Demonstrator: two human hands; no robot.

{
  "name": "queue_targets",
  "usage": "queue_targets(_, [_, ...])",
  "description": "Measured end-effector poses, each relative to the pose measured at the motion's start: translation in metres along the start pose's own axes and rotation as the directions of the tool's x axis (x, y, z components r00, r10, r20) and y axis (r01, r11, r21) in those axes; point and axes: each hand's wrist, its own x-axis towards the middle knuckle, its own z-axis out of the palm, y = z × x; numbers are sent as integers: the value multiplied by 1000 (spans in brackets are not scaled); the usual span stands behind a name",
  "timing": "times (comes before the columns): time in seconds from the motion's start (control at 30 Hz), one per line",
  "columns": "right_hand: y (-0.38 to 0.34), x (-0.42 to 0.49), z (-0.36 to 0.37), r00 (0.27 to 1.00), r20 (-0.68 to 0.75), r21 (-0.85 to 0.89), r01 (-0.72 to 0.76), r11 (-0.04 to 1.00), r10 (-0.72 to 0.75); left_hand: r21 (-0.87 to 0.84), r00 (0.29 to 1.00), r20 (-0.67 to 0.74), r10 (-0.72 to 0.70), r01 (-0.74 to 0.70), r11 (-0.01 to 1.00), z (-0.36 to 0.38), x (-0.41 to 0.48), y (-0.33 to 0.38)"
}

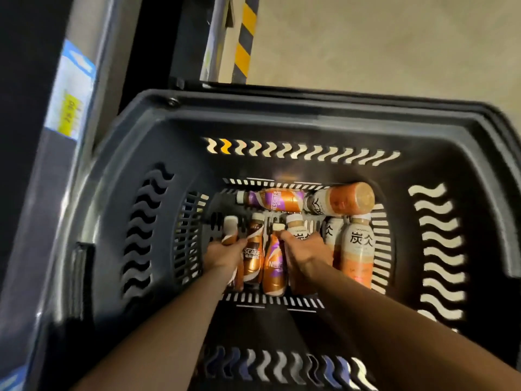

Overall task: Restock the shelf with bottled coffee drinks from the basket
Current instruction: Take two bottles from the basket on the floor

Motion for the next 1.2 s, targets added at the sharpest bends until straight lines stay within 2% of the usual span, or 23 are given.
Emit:
queue_targets(0.17, [-22,-94,-64,999,8,51,38,998,-39,-45,988,140,67,-61,997,-36,-107,38])
queue_targets(0.37, [-55,-272,-181,990,-40,135,143,980,-139,-65,972,187,140,-130,989,-122,-301,103])
queue_targets(0.53, [-71,-422,-281,965,-92,261,262,929,-246,-252,943,194,270,-218,943,-217,-479,145])
queue_targets(0.67, [-87,-541,-354,919,-166,302,393,869,-357,-350,904,202,378,-293,890,-289,-605,173])
queue_targets(0.8, [-100,-646,-406,840,-290,320,537,780,-459,-410,830,189,525,-419,810,-348,-701,199])
queue_targets(0.9, [-101,-708,-435,781,-312,326,623,711,-541,-421,777,131,616,-519,744,-386,-761,211])
queue_targets(0.97, [-102,-741,-453,740,-320,349,673,652,-592,-474,757,111,644,-529,704,-407,-798,211])
queue_targets(1.2, [-111,-819,-484,601,-241,472,758,449,-762,-663,746,-147,649,-562,495,-458,-883,165])
